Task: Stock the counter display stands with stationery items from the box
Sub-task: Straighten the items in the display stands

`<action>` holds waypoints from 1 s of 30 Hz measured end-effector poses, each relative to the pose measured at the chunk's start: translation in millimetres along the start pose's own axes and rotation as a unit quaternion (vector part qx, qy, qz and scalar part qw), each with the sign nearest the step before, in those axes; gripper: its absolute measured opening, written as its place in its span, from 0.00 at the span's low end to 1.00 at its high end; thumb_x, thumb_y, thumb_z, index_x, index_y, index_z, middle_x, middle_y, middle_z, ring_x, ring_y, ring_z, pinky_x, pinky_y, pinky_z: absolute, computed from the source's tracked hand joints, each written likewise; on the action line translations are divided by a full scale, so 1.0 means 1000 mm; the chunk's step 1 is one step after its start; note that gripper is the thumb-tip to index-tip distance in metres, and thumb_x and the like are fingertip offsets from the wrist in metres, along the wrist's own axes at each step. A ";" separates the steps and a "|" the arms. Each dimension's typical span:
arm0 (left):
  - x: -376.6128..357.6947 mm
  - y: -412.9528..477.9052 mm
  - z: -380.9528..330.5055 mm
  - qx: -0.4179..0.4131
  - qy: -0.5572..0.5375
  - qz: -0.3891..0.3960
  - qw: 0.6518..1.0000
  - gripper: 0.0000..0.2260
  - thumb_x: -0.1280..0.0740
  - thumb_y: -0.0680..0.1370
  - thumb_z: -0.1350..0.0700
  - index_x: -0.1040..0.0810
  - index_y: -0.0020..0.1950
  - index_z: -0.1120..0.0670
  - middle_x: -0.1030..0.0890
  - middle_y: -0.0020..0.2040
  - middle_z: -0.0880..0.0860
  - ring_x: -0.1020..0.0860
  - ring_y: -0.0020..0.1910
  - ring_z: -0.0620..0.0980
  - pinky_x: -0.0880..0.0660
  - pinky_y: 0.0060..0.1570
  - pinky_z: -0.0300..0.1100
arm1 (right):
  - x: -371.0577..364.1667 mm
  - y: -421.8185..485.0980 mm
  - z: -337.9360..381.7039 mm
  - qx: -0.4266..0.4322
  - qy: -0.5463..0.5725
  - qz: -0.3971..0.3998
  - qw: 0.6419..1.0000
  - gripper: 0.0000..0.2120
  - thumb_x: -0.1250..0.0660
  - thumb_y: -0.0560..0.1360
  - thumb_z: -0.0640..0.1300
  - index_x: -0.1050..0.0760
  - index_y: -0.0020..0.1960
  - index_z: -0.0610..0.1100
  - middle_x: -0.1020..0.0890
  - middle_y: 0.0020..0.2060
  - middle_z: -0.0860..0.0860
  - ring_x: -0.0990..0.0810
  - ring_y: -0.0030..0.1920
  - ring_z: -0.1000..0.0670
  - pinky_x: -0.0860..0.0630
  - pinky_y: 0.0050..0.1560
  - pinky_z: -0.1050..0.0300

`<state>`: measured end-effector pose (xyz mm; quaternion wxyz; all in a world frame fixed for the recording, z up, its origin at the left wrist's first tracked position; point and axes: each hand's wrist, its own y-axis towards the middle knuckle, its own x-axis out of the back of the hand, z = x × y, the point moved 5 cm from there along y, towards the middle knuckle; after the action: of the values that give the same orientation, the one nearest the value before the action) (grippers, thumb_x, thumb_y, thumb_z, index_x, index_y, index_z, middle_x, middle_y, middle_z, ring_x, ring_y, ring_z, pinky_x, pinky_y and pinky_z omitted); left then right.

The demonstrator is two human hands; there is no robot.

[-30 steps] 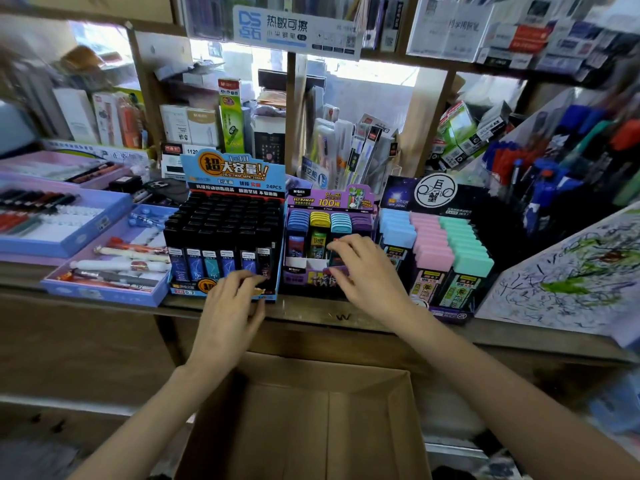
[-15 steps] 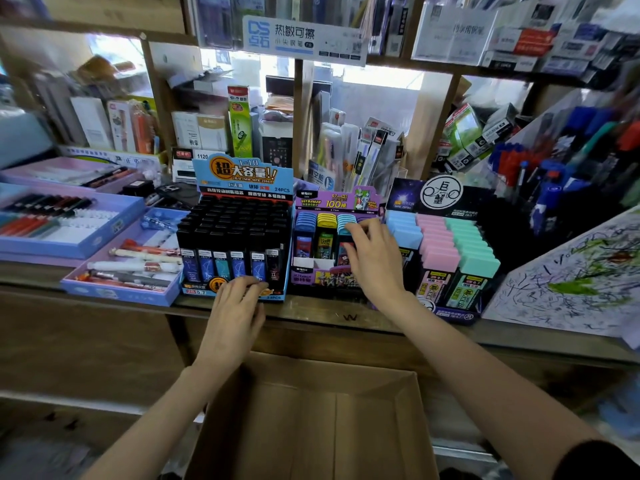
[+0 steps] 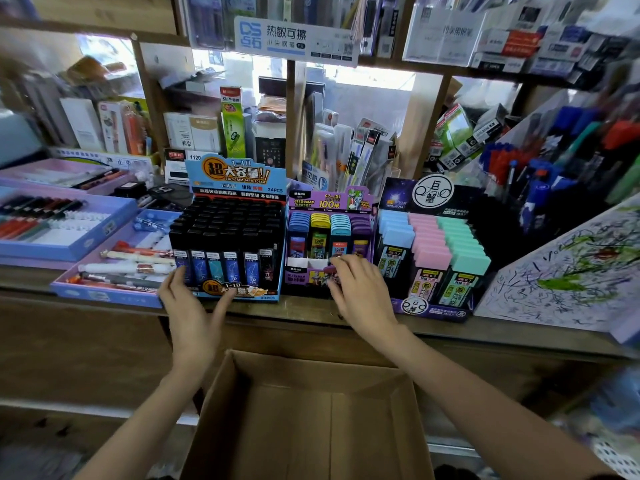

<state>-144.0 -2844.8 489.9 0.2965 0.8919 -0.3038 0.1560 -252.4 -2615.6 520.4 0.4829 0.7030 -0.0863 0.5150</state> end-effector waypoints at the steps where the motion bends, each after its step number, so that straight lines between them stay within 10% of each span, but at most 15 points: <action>1: -0.001 0.004 0.001 0.008 -0.003 0.010 1.000 0.36 0.28 0.72 0.54 0.43 0.73 0.65 0.41 0.70 0.64 0.37 0.69 0.59 0.36 0.68 0.52 | -0.004 0.001 -0.002 -0.021 0.012 0.024 0.999 0.16 0.36 0.77 0.46 0.26 0.62 0.40 0.21 0.54 0.44 0.23 0.54 0.44 0.26 0.54 0.50; 25: 0.013 0.038 0.021 -0.033 -0.039 0.075 0.996 0.36 0.32 0.70 0.43 0.38 0.72 0.58 0.33 0.68 0.57 0.35 0.68 0.52 0.36 0.65 0.45 | 0.010 0.012 0.003 -0.081 0.059 0.031 0.994 0.09 0.38 0.77 0.44 0.23 0.53 0.42 0.24 0.49 0.48 0.26 0.51 0.48 0.29 0.47 0.56; 30: 0.018 0.072 0.000 -0.011 -0.134 0.063 0.989 0.37 0.37 0.73 0.37 0.42 0.75 0.54 0.37 0.74 0.52 0.38 0.72 0.47 0.39 0.68 0.43 | 0.025 0.031 0.041 -0.123 0.323 -0.019 0.938 0.10 0.39 0.79 0.42 0.25 0.58 0.42 0.27 0.51 0.54 0.25 0.51 0.55 0.25 0.53 0.55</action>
<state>-176.0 -2899.2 529.4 0.2524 0.8804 -0.3983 0.0498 -233.6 -2653.6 558.7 0.5772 0.4356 0.0245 0.6903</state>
